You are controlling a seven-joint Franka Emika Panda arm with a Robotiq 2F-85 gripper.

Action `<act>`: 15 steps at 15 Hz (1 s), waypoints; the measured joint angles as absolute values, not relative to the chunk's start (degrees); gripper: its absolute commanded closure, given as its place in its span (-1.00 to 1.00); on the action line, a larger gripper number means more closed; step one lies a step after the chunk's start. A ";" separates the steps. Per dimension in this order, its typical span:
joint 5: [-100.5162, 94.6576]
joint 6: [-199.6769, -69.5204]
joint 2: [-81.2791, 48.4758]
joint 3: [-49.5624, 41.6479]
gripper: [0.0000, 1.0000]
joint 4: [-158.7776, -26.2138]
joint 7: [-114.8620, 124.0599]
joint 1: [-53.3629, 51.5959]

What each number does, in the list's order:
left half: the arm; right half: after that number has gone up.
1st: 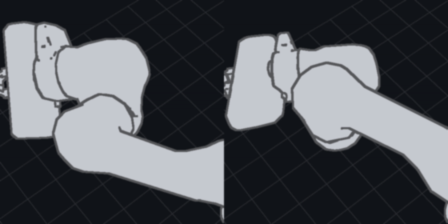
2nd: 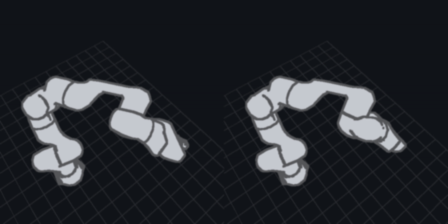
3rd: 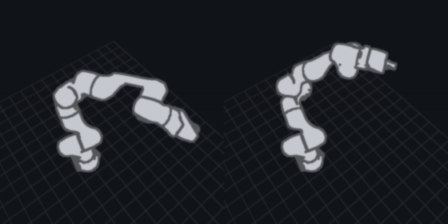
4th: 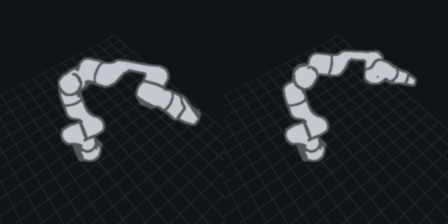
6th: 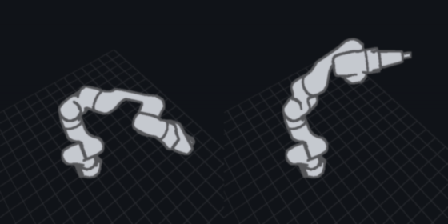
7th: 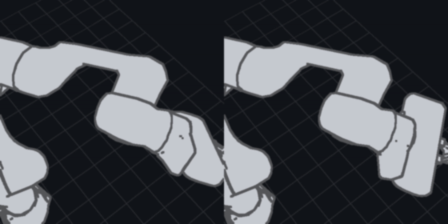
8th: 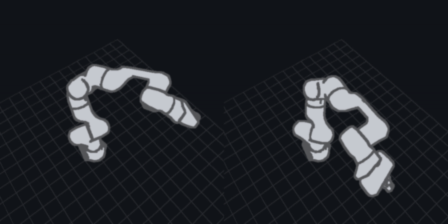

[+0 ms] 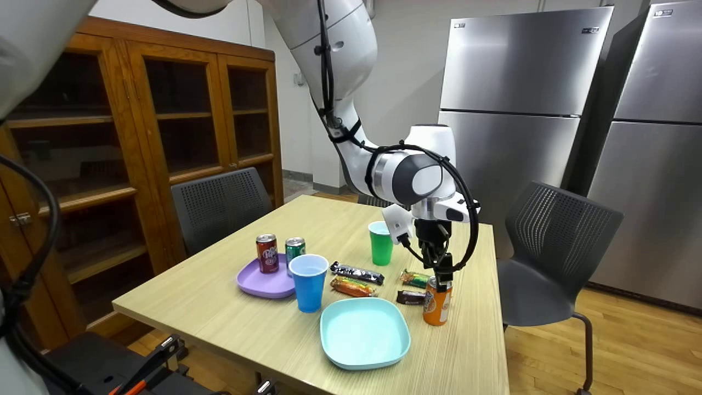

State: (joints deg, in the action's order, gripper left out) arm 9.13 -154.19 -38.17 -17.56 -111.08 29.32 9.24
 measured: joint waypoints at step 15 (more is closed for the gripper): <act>9.13 -154.19 -42.21 -18.16 -0.12 -107.91 29.54 9.24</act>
State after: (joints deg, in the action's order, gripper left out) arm 9.13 -154.19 -42.21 -18.16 -107.91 29.54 9.24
